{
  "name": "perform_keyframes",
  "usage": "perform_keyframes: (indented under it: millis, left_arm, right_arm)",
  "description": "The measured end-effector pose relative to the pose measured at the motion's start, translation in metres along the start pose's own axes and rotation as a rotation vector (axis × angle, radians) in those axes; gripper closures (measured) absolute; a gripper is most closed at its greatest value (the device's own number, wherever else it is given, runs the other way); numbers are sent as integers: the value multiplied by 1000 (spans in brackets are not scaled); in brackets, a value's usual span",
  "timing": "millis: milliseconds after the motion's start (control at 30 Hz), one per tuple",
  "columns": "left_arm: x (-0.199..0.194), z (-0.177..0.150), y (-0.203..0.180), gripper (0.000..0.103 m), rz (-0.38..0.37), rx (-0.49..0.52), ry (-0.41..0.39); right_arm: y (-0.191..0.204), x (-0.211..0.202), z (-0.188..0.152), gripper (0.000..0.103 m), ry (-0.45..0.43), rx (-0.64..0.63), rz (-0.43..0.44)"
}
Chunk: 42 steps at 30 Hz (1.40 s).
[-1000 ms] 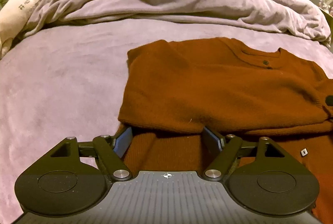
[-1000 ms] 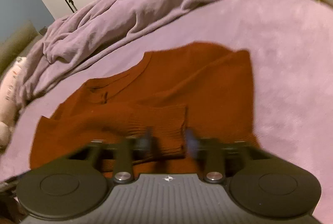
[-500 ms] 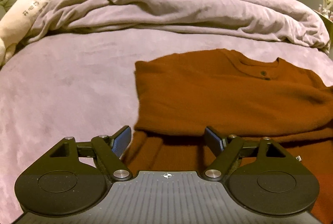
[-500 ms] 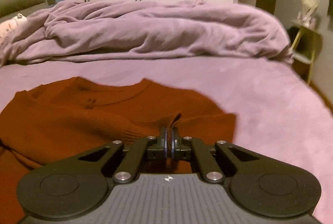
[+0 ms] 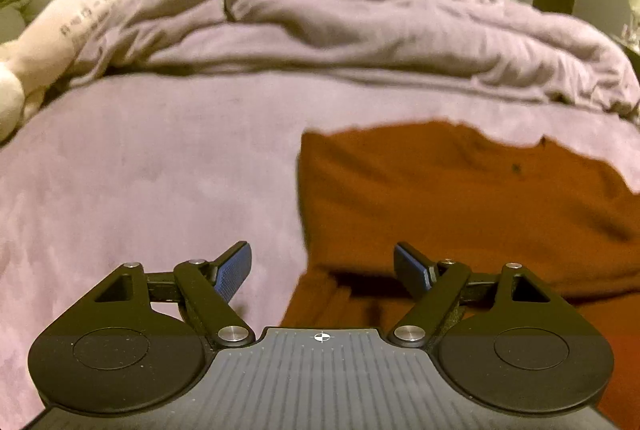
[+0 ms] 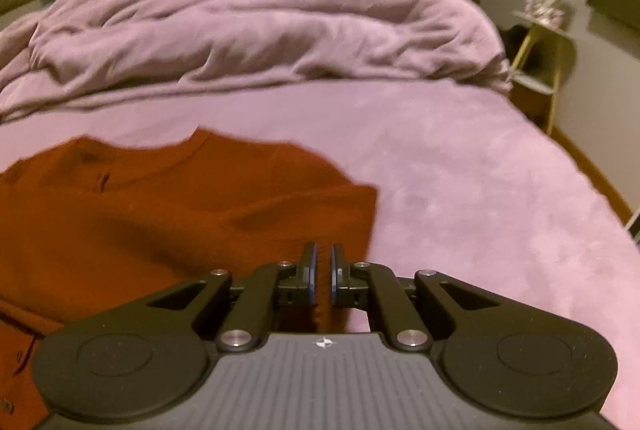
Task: Fold small clothes
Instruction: 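Fold the held side edge inward toward the button placket with the right tool, release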
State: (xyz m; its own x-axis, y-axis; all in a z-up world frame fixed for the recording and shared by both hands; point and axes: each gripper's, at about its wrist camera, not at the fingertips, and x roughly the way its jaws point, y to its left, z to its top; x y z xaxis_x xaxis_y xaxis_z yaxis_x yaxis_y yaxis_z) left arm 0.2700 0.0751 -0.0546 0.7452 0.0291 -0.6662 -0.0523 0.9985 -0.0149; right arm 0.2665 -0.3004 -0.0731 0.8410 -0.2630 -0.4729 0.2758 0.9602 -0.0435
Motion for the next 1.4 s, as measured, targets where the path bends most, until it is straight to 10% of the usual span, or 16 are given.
perform_keyframes:
  millis: [367,700,867,1233,1400]
  left_arm:
    - [57,1,-53,14,-71,27,70]
    - [52,-16,-46,7,-67,90,34]
    - [38,-25,-47,7,-42,122,29]
    - [28,-31,-55,6,37,135,146]
    - [-6,-42,-56,7,54,179,140]
  right_arm:
    - [101,27,8,98,19,-118,372]
    - [18,42,-2,98,48,-79,42]
    - [4,-15,-24,93,56,-34,233]
    - [22,-18,-51,93,30,-225,144]
    - [25,-39,-45,90,156,-227,70]
